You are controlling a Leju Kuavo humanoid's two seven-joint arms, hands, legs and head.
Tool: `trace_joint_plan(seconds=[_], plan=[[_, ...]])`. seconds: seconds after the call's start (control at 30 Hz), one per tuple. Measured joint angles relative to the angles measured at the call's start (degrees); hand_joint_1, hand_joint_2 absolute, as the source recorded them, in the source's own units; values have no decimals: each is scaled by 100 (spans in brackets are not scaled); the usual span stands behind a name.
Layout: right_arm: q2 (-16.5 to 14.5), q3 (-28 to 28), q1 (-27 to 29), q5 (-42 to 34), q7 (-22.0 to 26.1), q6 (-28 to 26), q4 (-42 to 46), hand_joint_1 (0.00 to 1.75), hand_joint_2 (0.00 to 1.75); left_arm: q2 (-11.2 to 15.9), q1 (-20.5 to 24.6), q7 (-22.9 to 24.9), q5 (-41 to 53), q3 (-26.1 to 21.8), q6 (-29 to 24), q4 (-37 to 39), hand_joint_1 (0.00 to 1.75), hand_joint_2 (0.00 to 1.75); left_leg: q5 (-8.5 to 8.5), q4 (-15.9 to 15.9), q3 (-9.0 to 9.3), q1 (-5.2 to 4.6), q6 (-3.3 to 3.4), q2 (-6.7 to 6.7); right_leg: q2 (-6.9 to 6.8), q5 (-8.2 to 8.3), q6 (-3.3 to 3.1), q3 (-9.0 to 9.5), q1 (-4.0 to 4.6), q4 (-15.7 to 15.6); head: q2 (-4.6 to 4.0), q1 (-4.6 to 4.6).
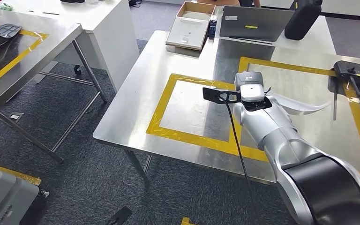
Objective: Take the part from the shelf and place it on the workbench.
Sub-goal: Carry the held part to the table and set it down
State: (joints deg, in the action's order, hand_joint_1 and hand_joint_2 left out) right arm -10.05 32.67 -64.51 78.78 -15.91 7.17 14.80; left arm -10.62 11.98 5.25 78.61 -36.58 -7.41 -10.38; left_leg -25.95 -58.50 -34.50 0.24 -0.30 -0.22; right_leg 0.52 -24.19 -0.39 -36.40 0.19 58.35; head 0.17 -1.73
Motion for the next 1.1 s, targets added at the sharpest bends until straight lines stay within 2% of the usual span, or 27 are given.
trace_joint_plan(seconds=[0.4, 0.53, 0.8, 1.0, 1.1], plan=[[0, -74, 2, 41, 48, 4, -4, 0, 0, 0, -2, -43, -5, 99, -10, 9, 0, 175, 2, -2, 1, -7, -8, -1, -3, 0, -2, 7, -14, 1, 0, 2], [2, -91, 19, 41, 58, 19, -5, 0, 0, 1, -7, -34, -6, 98, 47, 11, 0, 0, -2, -10, -1, -8, -2, -2, -3, 0, -2, 10, -14, 0, 0, 2], [21, -105, 49, 44, 119, 39, -5, 0, 0, 0, -11, -162, -23, 99, 190, 17, 0, 0, -5, -15, -4, -9, 2, -2, -4, 0, -1, 10, -21, 0, 0, 2], [22, -106, 54, 61, 139, 42, -5, 0, 0, 3, -19, -194, -17, 98, 243, 17, 0, 0, -26, -42, -14, -36, 30, -4, -9, 4, 19, 14, -37, -7, 0, 1], [22, -106, 56, 61, 134, 42, -5, 0, 0, 6, -20, -197, -9, 99, 242, 16, 0, 0, -37, -60, -21, -46, 53, -5, -8, 5, 49, 19, -48, -9, 0, 1]])
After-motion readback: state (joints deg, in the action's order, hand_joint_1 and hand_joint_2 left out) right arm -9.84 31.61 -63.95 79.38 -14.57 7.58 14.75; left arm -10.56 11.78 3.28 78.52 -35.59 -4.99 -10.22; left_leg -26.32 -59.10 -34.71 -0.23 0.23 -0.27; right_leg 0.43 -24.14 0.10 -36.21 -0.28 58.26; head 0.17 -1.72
